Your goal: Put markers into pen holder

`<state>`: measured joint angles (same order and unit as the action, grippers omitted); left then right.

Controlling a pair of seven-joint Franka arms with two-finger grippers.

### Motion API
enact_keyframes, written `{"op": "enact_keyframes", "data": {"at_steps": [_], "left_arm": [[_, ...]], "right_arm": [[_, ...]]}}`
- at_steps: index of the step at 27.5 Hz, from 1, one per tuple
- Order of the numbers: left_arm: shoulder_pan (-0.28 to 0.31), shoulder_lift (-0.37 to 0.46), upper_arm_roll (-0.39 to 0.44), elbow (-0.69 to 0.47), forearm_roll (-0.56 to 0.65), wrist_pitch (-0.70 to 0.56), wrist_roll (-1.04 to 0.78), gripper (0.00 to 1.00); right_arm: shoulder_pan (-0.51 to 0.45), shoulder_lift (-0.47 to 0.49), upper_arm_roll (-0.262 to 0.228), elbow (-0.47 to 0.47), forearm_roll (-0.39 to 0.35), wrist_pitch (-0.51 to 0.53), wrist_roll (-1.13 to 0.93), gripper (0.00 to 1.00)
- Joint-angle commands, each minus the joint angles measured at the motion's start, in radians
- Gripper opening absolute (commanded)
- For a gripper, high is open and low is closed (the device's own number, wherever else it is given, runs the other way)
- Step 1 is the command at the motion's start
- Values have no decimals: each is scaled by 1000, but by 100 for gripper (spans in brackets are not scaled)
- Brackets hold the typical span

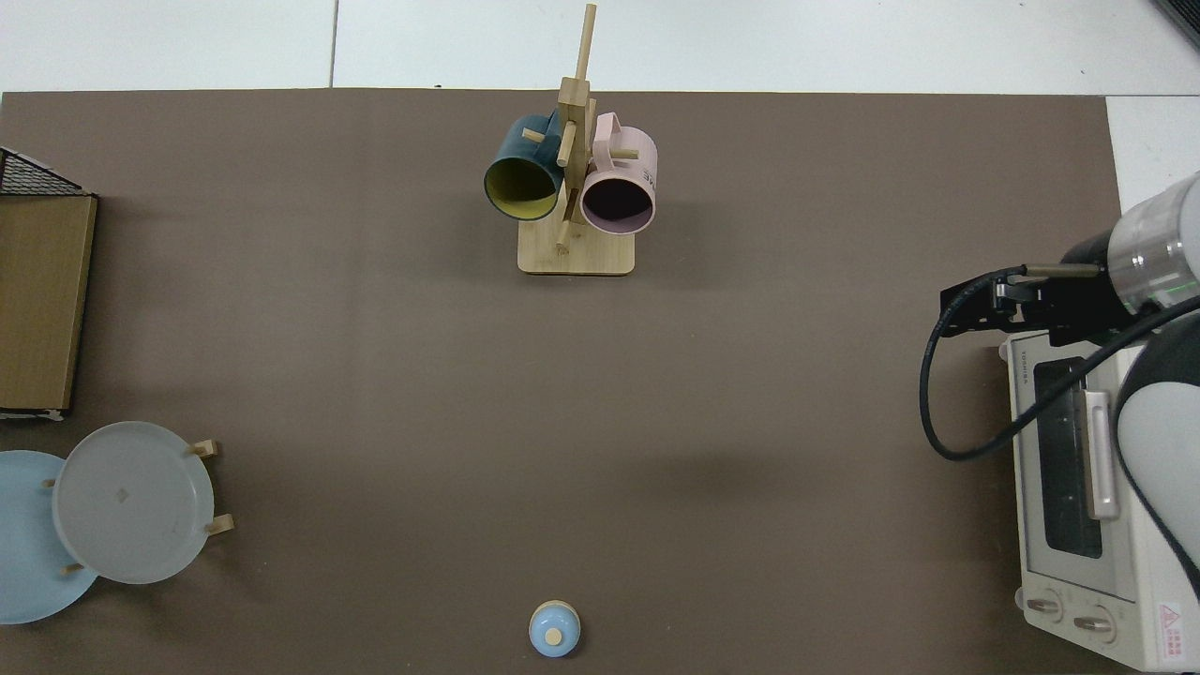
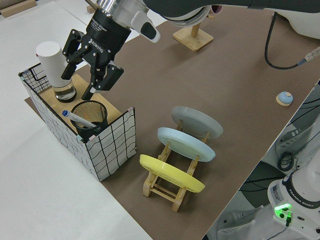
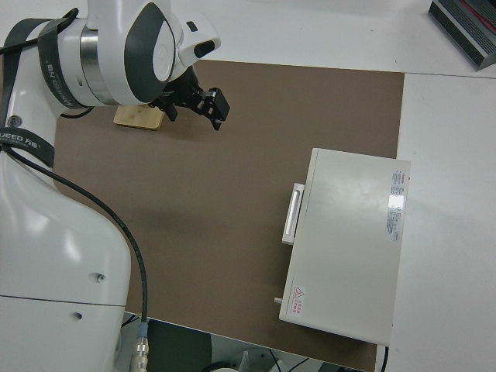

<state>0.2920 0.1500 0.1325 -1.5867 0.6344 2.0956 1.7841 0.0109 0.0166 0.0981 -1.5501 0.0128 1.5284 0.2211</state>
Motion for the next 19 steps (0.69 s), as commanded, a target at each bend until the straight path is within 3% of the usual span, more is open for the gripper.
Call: {"op": "enact_keyframes", "data": {"at_steps": [1, 3, 8, 19], "left_arm": [[-48, -50, -4, 48, -120, -123, -11, 84], [-88, -85, 4, 48, -162, -147, -14, 92], [-215, -132, 82, 47, -263, -245, -142, 97], [-329, -182, 75, 41, -469, -446, -658, 100]], "right_arm": [[-5, -1, 3, 4, 13, 4, -8, 100], [-5, -1, 2, 4, 13, 4, -8, 100], [-5, -1, 2, 4, 13, 4, -8, 100], [-5, -1, 2, 4, 13, 4, -8, 100]]}}
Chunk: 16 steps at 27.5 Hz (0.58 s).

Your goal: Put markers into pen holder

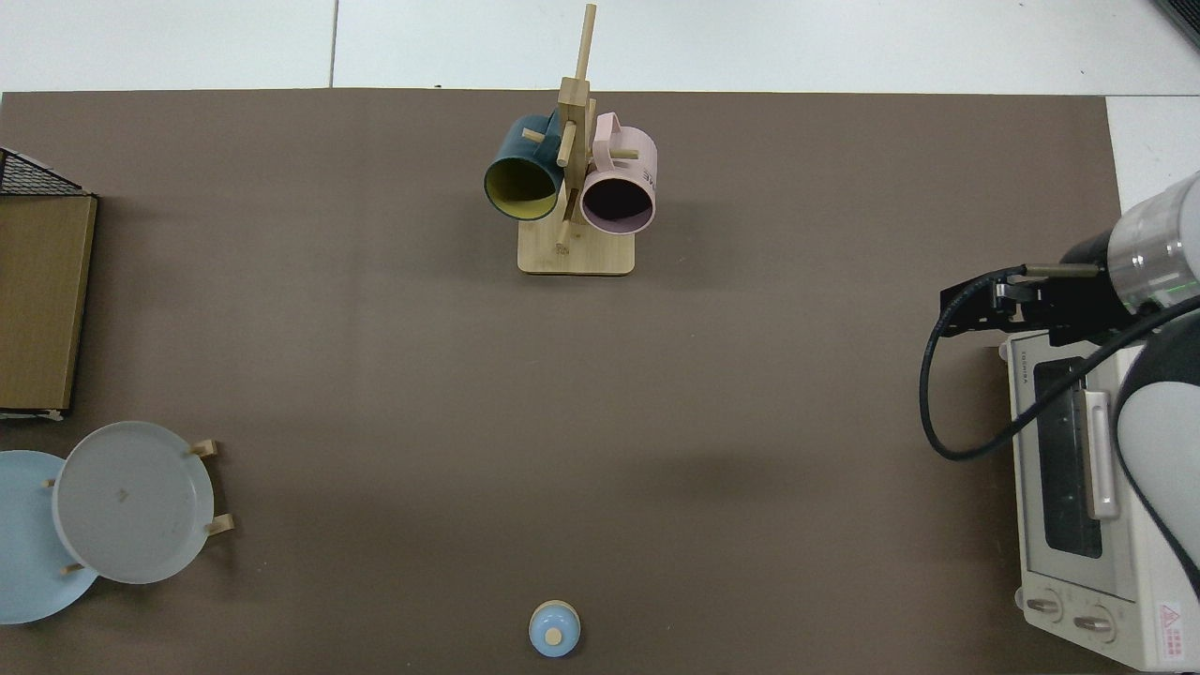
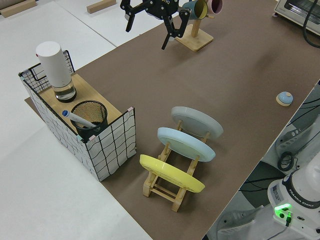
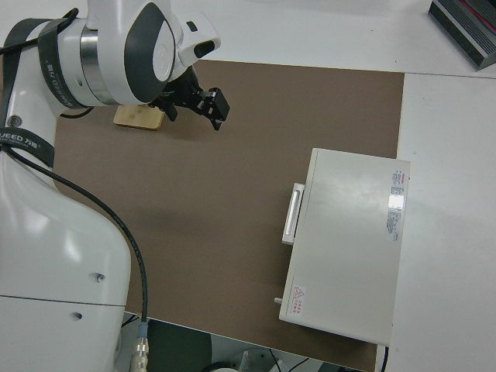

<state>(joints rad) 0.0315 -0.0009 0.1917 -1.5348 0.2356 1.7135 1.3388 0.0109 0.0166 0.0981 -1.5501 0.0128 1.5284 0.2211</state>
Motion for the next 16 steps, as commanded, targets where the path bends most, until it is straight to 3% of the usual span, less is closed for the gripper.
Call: {"op": "enact_keyframes", "data": {"at_steps": [1, 8, 13, 16], "left_arm": [[-79, -37, 12, -15, -88, -81, -265, 100], [-114, -74, -50, -38, -235, -213, -692, 100], [-124, -85, -150, -47, -271, -226, -1157, 100], [-122, -79, -170, -42, -272, -203, -1201, 100]], "right_arm": [[-5, -1, 2, 4, 13, 4, -8, 100], [-5, -1, 2, 4, 13, 4, -8, 100], [-5, -1, 2, 4, 13, 4, -8, 100], [-5, -1, 2, 4, 13, 4, -8, 100]]}}
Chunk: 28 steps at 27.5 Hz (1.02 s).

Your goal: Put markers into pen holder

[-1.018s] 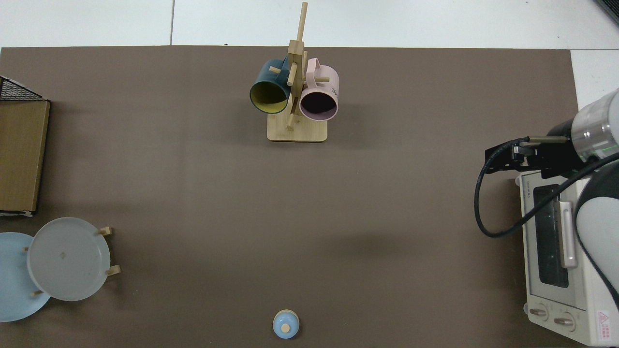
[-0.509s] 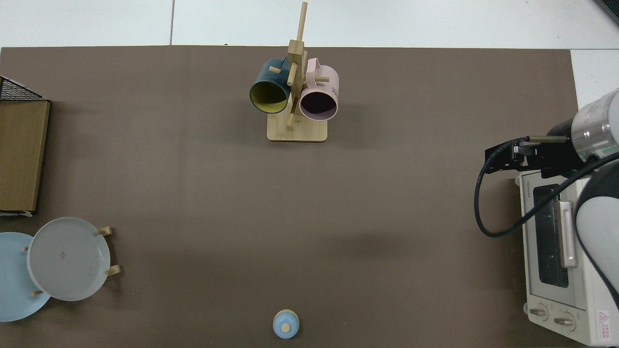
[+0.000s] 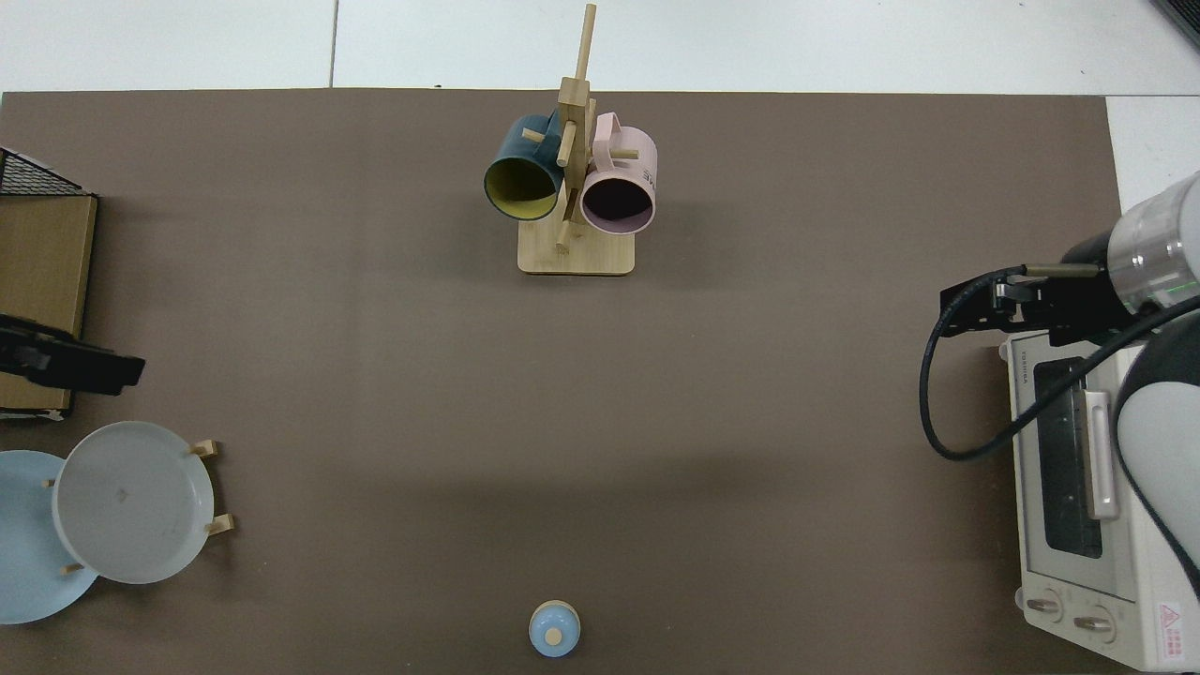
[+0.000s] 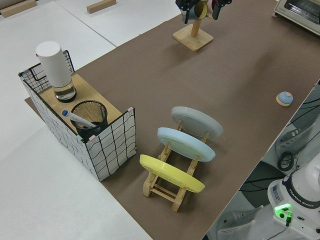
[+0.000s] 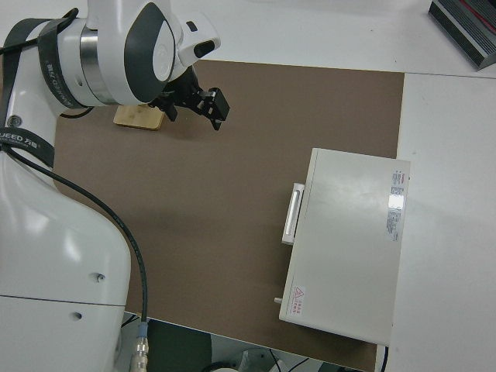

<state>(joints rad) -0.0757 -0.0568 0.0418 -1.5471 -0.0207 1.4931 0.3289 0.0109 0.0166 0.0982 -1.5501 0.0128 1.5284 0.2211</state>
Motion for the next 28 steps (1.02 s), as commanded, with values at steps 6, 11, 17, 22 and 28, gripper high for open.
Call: {"op": "enact_keyframes", "data": {"at_steps": [6, 11, 17, 22, 28], "left_arm": [[-9, -11, -11, -21, -18, 61, -180, 99], [-9, 6, -16, -5, -16, 33, -183, 98], [-9, 77, -22, 101, -9, -10, -179, 98], [-12, 57, -19, 81, -4, -11, -166, 100], [-12, 28, -17, 39, -2, -7, -162, 100]], "right_arm": [[-5, -1, 2, 4, 13, 4, -8, 100], [-5, -1, 2, 4, 13, 4, -8, 100], [-5, -1, 2, 4, 13, 4, -8, 100], [-5, -1, 2, 4, 13, 4, -8, 100], [-5, -1, 2, 4, 13, 4, -8, 100]]}}
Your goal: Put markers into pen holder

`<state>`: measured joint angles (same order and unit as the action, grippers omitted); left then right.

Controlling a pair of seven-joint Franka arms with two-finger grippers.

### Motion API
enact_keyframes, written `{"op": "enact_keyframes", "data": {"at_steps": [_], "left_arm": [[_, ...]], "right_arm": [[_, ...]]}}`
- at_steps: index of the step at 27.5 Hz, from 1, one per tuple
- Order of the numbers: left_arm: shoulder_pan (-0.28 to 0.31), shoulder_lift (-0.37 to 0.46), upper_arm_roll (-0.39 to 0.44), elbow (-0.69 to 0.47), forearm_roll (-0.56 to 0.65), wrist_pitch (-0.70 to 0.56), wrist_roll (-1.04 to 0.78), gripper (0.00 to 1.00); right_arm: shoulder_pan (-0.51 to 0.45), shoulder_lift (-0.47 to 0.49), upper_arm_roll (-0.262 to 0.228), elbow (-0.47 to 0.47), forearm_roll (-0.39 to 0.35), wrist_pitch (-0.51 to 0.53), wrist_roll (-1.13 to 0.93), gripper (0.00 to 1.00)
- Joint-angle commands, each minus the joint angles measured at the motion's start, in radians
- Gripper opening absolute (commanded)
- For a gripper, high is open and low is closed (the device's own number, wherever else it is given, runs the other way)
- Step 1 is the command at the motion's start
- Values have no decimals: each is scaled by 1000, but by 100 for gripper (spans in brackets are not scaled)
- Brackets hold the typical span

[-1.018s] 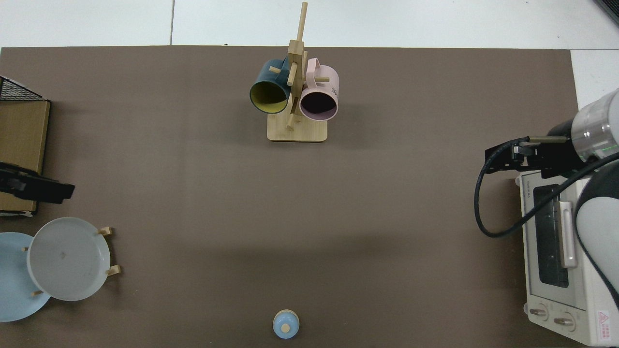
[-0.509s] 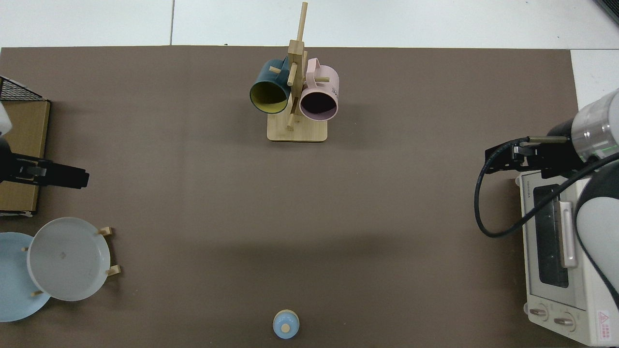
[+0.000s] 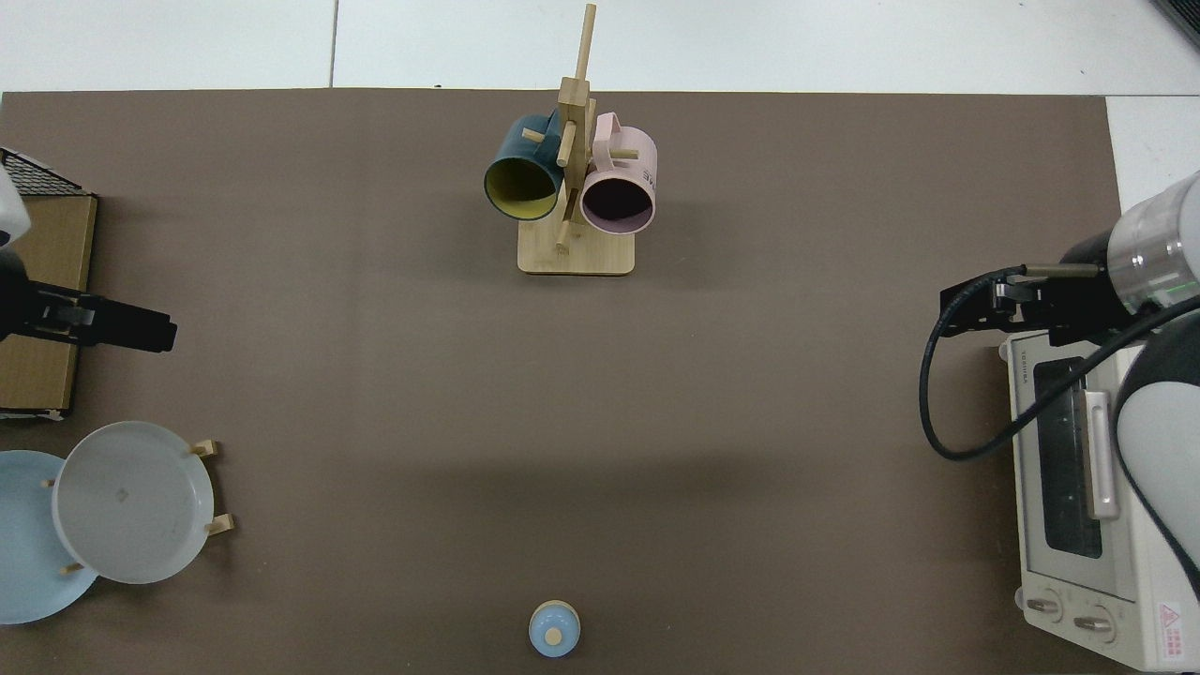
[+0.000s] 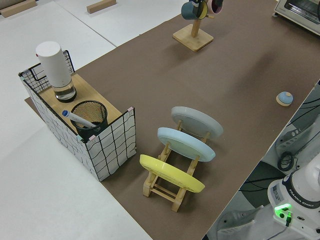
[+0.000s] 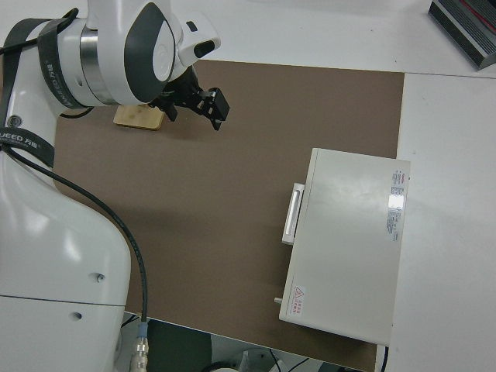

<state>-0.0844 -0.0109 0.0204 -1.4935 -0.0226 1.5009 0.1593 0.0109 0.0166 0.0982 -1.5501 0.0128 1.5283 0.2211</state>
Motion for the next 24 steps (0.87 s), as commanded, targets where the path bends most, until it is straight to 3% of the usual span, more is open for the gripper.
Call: {"op": "enact_keyframes", "data": {"at_steps": [1, 13, 24], "left_arm": [[-3, -18, 6, -14, 0, -14, 8, 100], [-5, -20, -2, -16, 61, 4, 0, 100], [-3, -20, -2, -19, 47, -7, -4, 100]], "right_arm": [[-5, -1, 2, 4, 13, 4, -8, 100], [-5, -1, 2, 4, 13, 4, -8, 100], [-5, -1, 3, 4, 12, 4, -8, 100]]}}
